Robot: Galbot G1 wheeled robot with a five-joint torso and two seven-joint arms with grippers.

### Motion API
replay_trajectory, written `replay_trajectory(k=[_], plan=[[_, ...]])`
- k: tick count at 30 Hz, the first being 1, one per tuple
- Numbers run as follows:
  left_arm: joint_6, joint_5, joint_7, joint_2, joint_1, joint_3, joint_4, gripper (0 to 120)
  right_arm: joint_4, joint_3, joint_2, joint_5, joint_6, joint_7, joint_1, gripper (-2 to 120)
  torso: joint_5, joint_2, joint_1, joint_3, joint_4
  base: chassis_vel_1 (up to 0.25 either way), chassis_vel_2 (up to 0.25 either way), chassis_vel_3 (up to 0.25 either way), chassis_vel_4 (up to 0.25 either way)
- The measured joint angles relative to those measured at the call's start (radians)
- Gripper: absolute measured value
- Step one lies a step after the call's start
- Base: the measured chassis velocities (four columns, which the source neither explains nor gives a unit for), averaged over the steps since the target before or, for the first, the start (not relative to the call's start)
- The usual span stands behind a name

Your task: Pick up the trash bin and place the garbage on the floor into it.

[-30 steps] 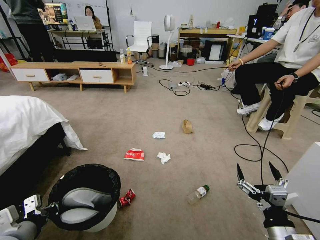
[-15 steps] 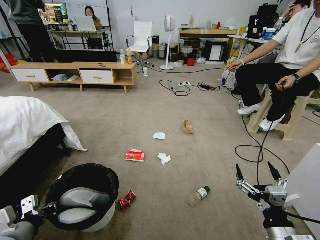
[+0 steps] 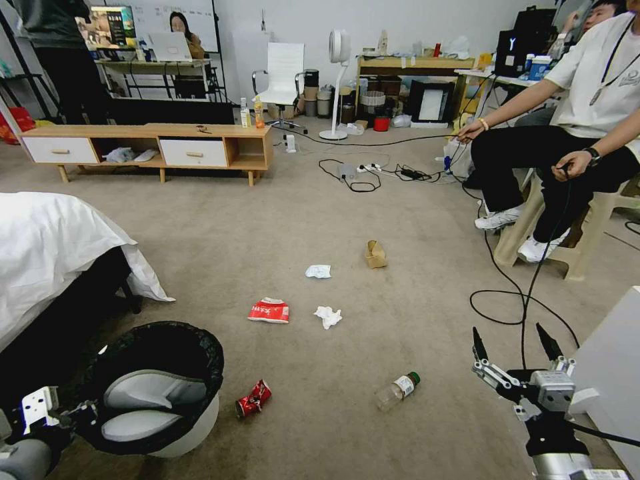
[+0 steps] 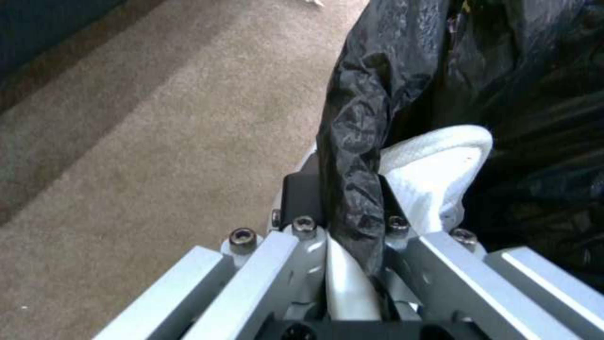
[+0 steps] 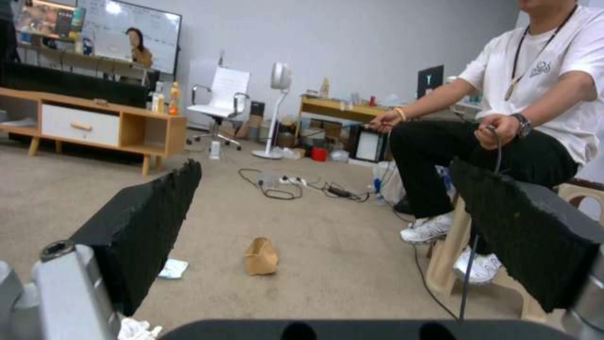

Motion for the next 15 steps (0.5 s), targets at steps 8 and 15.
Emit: replay_trajectory(k=[8, 15], plan=[[0.0, -0.003, -0.001, 0.001, -0.006, -0.003, 0.004, 3, -0.006, -0.002, -0.001, 0.0, -0.004, 0.0, 0.004, 100, 0.0, 0.0, 0.0, 0.0, 0.0, 0.0, 0.0, 0.0, 0.0], [0.0, -0.003, -0.002, 0.0, -0.008, -0.001, 0.008, 3, -0.011, -0.002, -0.003, 0.0, -0.007, 0.0, 0.009, 100, 0.0, 0.0, 0.0, 0.0, 0.0, 0.0, 0.0, 0.0, 0.0]])
